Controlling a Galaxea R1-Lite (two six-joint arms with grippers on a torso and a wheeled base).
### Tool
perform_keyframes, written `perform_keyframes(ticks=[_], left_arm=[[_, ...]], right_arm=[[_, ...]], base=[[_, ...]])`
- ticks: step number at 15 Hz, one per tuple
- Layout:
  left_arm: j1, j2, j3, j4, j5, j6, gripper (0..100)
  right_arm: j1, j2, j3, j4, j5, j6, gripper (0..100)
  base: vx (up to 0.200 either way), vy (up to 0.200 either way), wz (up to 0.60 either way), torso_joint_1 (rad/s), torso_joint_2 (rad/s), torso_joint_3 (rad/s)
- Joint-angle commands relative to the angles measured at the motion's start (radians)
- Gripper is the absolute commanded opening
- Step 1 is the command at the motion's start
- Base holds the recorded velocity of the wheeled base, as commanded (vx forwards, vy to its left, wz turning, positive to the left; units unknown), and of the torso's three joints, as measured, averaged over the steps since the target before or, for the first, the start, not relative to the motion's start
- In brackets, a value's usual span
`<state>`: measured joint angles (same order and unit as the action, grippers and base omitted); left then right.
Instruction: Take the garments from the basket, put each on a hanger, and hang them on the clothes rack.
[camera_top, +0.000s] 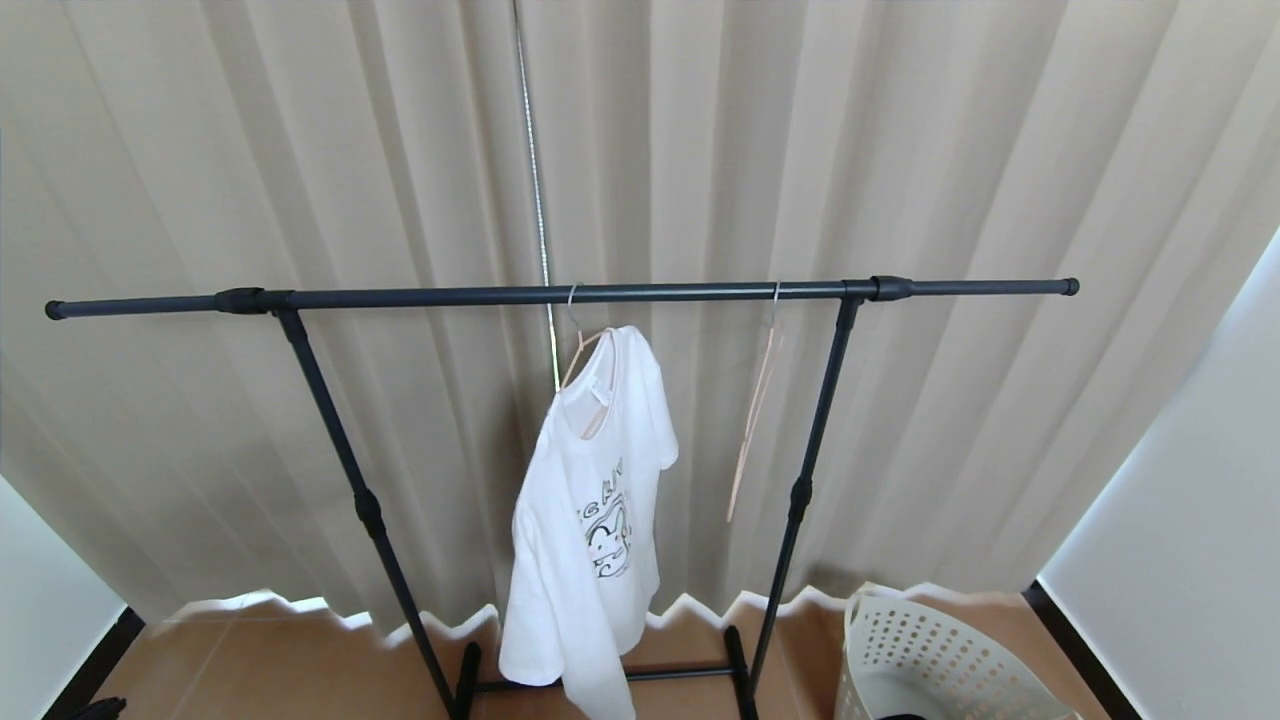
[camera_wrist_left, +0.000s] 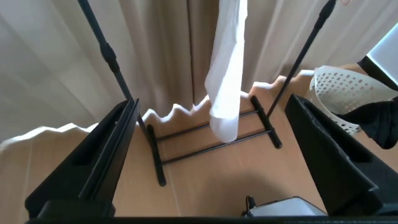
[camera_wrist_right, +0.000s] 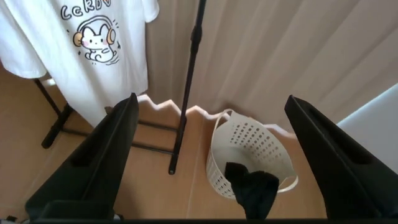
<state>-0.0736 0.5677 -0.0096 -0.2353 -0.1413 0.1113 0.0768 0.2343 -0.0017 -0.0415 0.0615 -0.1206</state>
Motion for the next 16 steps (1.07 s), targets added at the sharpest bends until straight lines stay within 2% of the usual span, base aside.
perform_keyframes(ticks=[1, 2, 3, 4, 7, 8, 11, 16], left_arm=[[0.005, -0.184, 0.010, 0.108, 0.003, 0.039, 100], [0.011, -0.315, 0.010, 0.206, 0.005, 0.064, 100], [0.020, -0.382, 0.000, 0.254, 0.003, 0.064, 100], [0.031, -0.408, 0.000, 0.254, 0.003, 0.064, 100], [0.075, -0.555, -0.001, 0.254, -0.004, 0.065, 100], [0.075, -0.565, 0.002, 0.248, 0.003, 0.059, 100], [0.075, -0.565, 0.008, 0.237, -0.004, -0.028, 100], [0.074, -0.566, 0.008, 0.237, -0.001, -0.039, 100]], right_arm=[[-0.002, -0.136, 0.002, 0.003, 0.000, 0.006, 100], [-0.026, -0.153, 0.002, 0.005, 0.000, 0.035, 100], [-0.055, -0.177, 0.002, 0.003, 0.004, 0.042, 100], [-0.075, -0.231, 0.002, 0.002, 0.014, 0.044, 100], [-0.078, -0.233, 0.002, 0.002, 0.012, 0.084, 100], [-0.078, -0.233, 0.002, 0.002, 0.012, 0.088, 100], [-0.078, -0.233, 0.002, 0.002, 0.014, 0.082, 100], [-0.080, -0.233, 0.002, 0.002, 0.015, 0.081, 100]], base=[[0.000, 0.000, 0.00, 0.000, 0.00, 0.000], [0.000, 0.000, 0.00, 0.000, 0.00, 0.000], [0.000, 0.000, 0.00, 0.000, 0.00, 0.000], [0.000, 0.000, 0.00, 0.000, 0.00, 0.000], [0.000, 0.000, 0.00, 0.000, 0.00, 0.000], [0.000, 0.000, 0.00, 0.000, 0.00, 0.000], [0.000, 0.000, 0.00, 0.000, 0.00, 0.000], [0.000, 0.000, 0.00, -0.070, 0.16, 0.086]])
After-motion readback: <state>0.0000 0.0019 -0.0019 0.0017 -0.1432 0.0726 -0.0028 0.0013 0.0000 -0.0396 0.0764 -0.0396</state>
